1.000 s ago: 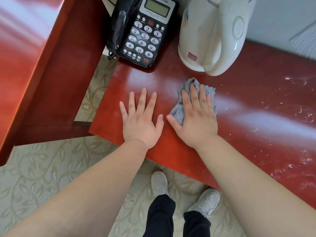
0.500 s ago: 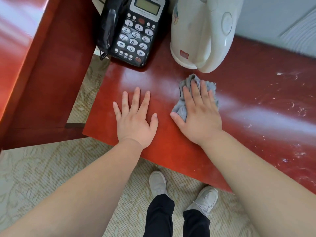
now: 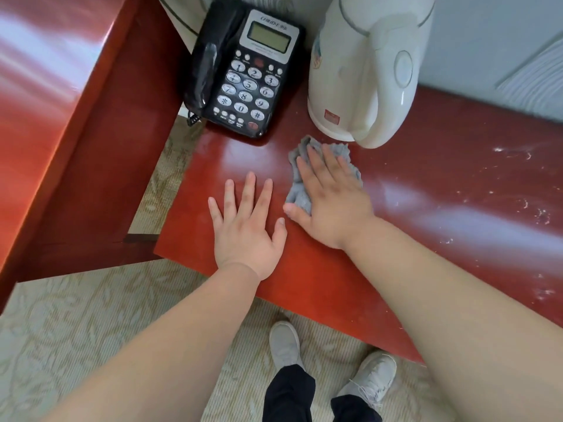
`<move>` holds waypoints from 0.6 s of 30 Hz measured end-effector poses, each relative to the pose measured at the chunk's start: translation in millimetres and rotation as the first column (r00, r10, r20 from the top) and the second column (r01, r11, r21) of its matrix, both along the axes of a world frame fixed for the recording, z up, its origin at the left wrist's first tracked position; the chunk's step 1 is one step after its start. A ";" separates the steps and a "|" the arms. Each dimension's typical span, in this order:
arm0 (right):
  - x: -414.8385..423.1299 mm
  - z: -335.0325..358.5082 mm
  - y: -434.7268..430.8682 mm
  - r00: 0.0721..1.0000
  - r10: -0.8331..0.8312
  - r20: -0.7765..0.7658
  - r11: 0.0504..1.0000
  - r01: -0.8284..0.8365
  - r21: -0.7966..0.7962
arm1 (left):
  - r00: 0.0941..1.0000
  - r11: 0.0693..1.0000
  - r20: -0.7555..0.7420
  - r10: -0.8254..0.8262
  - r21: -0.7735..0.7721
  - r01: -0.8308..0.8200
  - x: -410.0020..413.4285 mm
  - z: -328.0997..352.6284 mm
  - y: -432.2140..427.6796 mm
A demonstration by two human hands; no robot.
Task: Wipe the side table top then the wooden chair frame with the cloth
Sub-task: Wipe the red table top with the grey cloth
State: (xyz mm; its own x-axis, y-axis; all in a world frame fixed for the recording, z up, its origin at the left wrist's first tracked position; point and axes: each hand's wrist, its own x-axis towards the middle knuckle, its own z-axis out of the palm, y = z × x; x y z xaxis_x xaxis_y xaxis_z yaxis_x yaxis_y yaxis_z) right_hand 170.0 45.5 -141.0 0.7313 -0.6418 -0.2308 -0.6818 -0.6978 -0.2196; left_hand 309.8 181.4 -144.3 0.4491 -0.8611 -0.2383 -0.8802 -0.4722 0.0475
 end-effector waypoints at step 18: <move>50.9 -0.3 -15.6 1.000 0.011 -0.022 0.998 -0.013 -0.063 | 0.999 1.000 -0.032 0.014 -0.018 -0.015 0.9 -1.5 0.8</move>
